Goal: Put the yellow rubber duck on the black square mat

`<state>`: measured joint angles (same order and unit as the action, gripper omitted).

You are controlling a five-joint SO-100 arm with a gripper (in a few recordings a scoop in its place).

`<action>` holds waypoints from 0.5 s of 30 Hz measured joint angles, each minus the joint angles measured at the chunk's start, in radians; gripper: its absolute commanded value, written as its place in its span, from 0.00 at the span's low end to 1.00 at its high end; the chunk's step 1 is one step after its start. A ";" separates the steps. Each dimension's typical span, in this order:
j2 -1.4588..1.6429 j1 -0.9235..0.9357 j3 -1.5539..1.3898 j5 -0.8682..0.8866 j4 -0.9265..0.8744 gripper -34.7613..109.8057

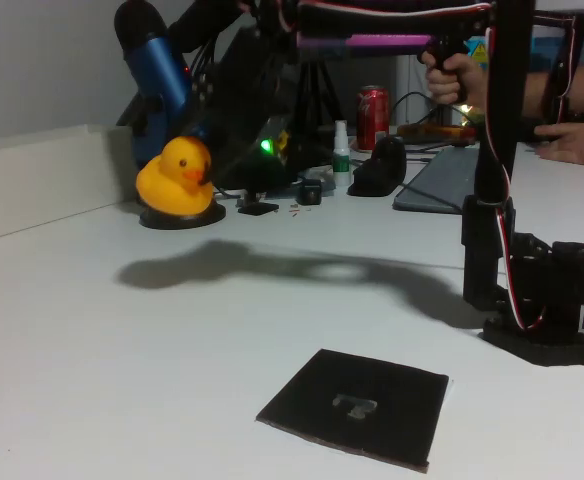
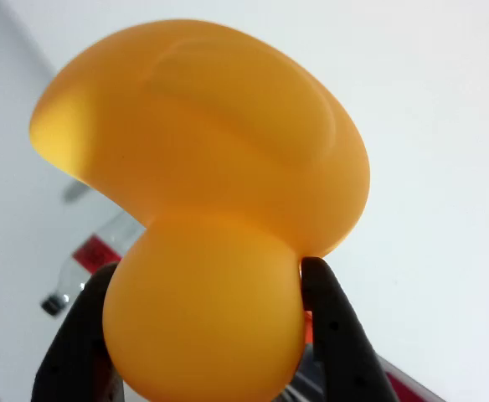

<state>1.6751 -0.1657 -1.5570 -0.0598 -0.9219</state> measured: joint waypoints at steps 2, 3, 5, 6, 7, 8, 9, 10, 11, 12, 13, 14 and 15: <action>0.008 -0.071 0.000 0.000 -0.048 0.35; 0.008 -0.109 0.000 0.000 -0.074 0.35; 0.008 -0.193 0.000 0.000 -0.118 0.35; 0.008 -0.225 0.000 0.000 -0.146 0.35; 0.008 -0.255 0.000 0.000 -0.166 0.35; 0.008 -0.282 0.000 0.000 -0.184 0.35; 0.008 -0.311 0.000 0.000 -0.202 0.35; 0.008 -0.342 0.000 0.000 -0.225 0.35; 0.008 -0.371 0.000 0.000 -0.250 0.35; 0.008 -0.400 0.000 0.000 -0.267 0.35; 0.008 -0.433 0.000 0.000 -0.287 0.35; 0.008 -0.466 0.000 0.000 -0.310 0.35; 0.008 -0.500 0.000 0.000 -0.334 0.35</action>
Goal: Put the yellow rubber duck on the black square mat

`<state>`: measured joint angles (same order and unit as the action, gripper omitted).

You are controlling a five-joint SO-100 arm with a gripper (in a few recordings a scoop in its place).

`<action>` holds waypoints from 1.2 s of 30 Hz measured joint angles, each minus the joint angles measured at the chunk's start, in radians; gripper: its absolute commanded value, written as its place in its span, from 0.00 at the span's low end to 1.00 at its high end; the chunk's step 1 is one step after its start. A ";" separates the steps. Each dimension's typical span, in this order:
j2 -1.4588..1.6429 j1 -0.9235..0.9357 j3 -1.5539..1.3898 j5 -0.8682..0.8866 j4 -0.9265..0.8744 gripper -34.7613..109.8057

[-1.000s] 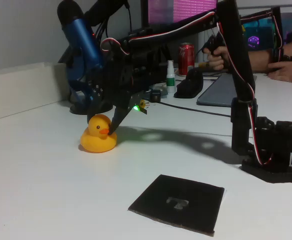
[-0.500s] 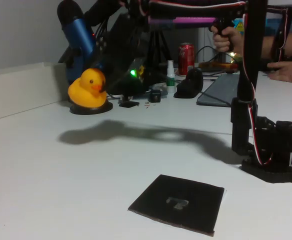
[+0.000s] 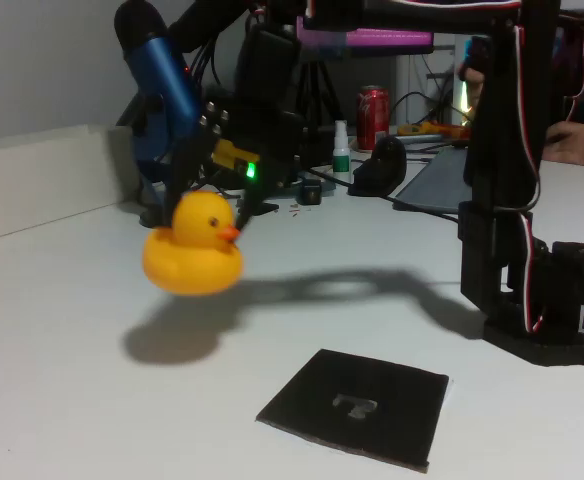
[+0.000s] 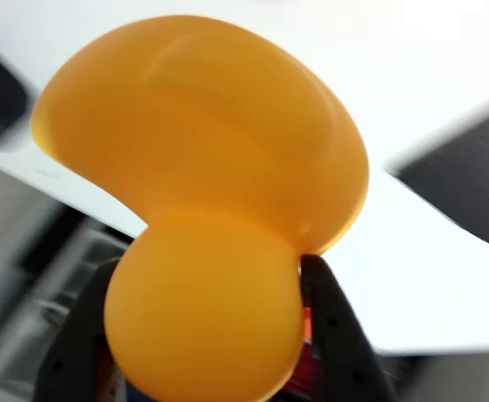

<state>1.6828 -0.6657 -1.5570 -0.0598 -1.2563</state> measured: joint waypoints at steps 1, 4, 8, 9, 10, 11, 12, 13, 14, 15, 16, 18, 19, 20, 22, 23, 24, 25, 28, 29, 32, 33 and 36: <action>0.000 -0.035 0.000 0.000 -0.020 0.35; 0.002 -0.126 0.000 0.000 -0.069 0.36; 0.002 -0.209 0.000 0.000 -0.112 0.36; 0.002 -0.221 0.000 0.000 -0.114 0.36; 0.002 -0.229 0.000 0.000 -0.118 0.36; 0.002 -0.239 0.000 0.000 -0.129 0.36; 0.002 -0.245 0.000 0.000 -0.138 0.36; 0.002 -0.252 0.000 0.000 -0.152 0.36; 0.002 -0.253 0.000 -0.002 -0.167 0.36; 0.002 -0.253 0.000 -0.005 -0.183 0.36; 0.002 -0.253 0.000 -0.005 -0.199 0.36; 0.002 -0.253 0.000 -0.005 -0.247 0.36; 0.002 -0.255 0.000 -0.005 -0.262 0.36; 0.002 -0.264 0.000 -0.009 -0.278 0.36; 0.002 -0.291 0.000 -0.031 -0.314 0.36; 0.002 -0.310 0.000 -0.040 -0.322 0.36; 0.002 -0.327 0.000 -0.054 -0.328 0.36; 0.002 -0.344 0.000 -0.063 -0.339 0.36; 0.002 -0.385 0.000 -0.071 -0.359 0.36; 0.002 -0.391 0.000 -0.071 -0.359 0.36; 0.002 -0.393 0.000 -0.071 -0.359 0.36; 0.002 -0.393 0.000 -0.071 -0.359 0.36; 0.002 -0.400 0.000 -0.071 -0.359 0.36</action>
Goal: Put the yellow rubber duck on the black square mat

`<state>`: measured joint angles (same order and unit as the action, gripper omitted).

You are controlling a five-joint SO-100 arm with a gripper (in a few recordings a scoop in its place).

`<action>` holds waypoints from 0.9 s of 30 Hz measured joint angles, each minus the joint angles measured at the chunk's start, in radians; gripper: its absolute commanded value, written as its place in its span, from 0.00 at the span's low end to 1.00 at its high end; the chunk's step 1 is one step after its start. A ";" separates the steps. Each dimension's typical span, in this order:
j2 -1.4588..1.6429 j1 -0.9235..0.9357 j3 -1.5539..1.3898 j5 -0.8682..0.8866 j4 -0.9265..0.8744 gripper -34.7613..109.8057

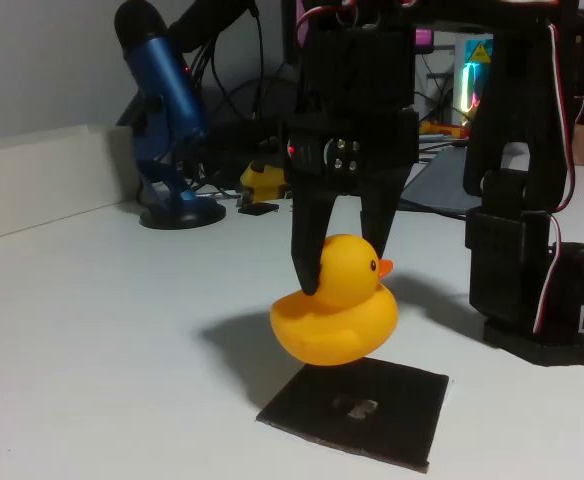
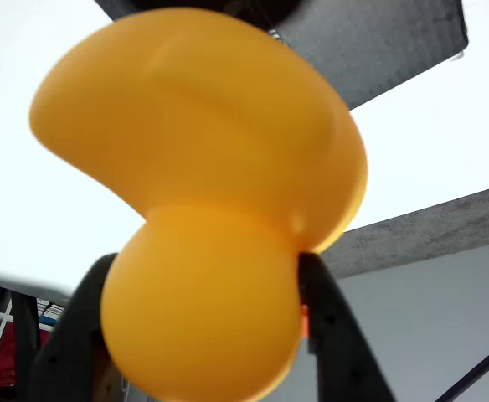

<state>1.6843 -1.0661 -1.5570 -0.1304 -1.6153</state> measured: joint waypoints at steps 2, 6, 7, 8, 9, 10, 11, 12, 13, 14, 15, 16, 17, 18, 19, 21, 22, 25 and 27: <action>0.000 -0.018 -0.009 0.000 0.000 0.36; 0.002 -0.061 -0.063 -0.002 0.003 0.36; 0.002 -0.063 -0.069 -0.002 0.000 0.36; 0.002 -0.063 -0.080 -0.002 0.003 0.36; 0.002 -0.063 -0.081 -0.002 0.003 0.36; 0.002 -0.063 -0.081 -0.002 0.003 0.36; 0.002 -0.063 -0.081 -0.002 0.003 0.36; 0.002 -0.063 -0.083 -0.002 0.003 0.36; 0.002 -0.064 -0.083 -0.002 0.003 0.36; 0.002 -0.064 -0.083 -0.002 0.003 0.36; 0.002 -0.064 -0.083 -0.002 0.003 0.36; 0.002 -0.064 -0.083 -0.002 0.003 0.36; 0.002 -0.064 -0.089 -0.002 0.005 0.36; 0.002 -0.064 -0.103 -0.003 0.006 0.36; 0.002 -0.064 -0.121 -0.003 0.005 0.36; 0.002 -0.064 -0.155 -0.002 0.006 0.36; 0.002 -0.064 -0.175 -0.002 0.006 0.36; 0.002 -0.064 -0.186 -0.005 0.009 0.36; 0.002 -0.058 -0.202 -0.006 0.009 0.36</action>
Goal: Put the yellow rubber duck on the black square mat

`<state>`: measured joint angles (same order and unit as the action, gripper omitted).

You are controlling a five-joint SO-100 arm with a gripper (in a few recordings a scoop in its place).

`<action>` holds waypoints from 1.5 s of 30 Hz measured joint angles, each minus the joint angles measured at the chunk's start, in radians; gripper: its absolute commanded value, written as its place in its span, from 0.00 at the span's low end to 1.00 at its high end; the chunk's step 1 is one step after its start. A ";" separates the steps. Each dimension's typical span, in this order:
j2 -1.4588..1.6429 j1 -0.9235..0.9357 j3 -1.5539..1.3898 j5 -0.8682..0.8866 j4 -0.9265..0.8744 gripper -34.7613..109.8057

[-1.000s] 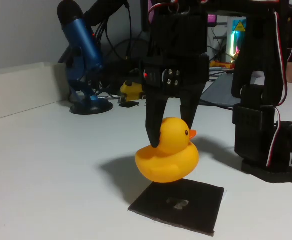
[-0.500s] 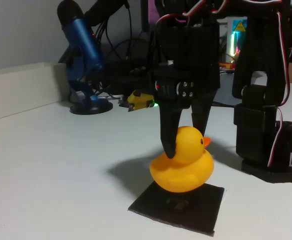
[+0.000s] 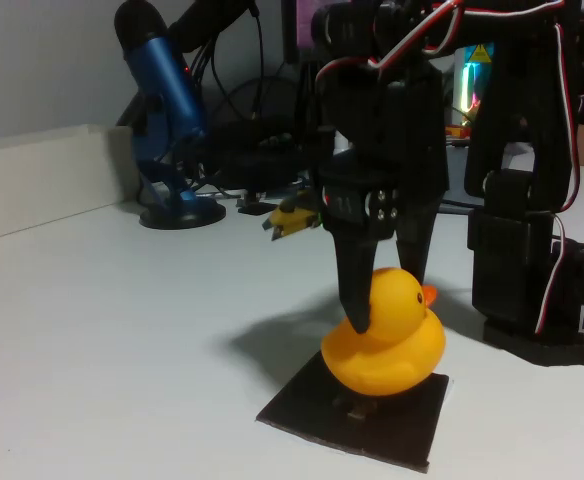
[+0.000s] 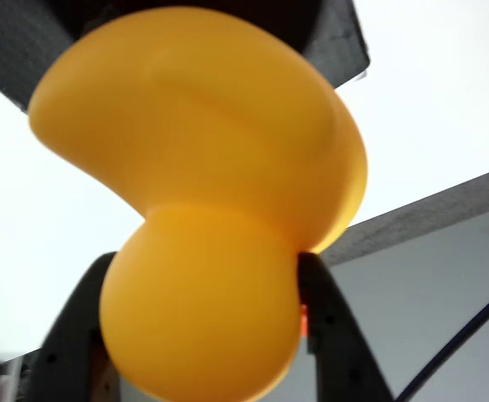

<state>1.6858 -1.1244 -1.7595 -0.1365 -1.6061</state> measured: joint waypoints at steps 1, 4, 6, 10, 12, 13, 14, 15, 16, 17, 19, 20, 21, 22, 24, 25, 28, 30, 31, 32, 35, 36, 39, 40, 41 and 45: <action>0.000 0.008 -0.002 0.005 0.000 0.36; 0.000 0.046 -0.002 0.002 0.000 0.36; 0.000 0.057 -0.002 0.002 0.000 0.36; 0.063 0.060 -0.002 0.005 0.000 0.36; 0.080 0.060 -0.006 0.005 0.000 0.36; 0.081 0.060 -0.006 0.005 0.000 0.36; 0.081 0.060 -0.006 0.003 0.000 0.36; 0.081 0.060 -0.008 0.002 0.000 0.36; 0.081 0.060 -0.008 0.002 0.000 0.36; 0.081 0.060 -0.008 0.003 0.000 0.36; 0.081 0.060 -0.008 0.002 0.000 0.36; 0.081 0.060 -0.008 0.003 0.000 0.36; 0.081 0.060 -0.008 0.005 0.000 0.36; 0.081 0.060 -0.008 0.003 0.000 0.36; 0.081 0.060 -0.008 0.005 0.002 0.36; 0.081 0.060 -0.008 0.005 0.009 0.36; 0.077 0.060 -0.023 0.005 0.040 0.36; 0.063 0.060 -0.035 0.005 0.043 0.36; 0.061 0.060 -0.043 0.005 0.044 0.36; 0.061 0.060 -0.049 0.000 0.046 0.36; 0.061 0.060 -0.051 0.005 0.046 0.36; 0.061 0.060 -0.051 0.000 0.046 0.36; 0.054 0.060 -0.051 0.005 0.046 0.36; 0.051 0.060 -0.051 0.000 0.046 0.36; 0.051 0.060 -0.051 0.005 0.046 0.36; 0.051 0.061 -0.051 0.003 0.048 0.36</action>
<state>1.7365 -1.0630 -1.8101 -0.1335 -1.5585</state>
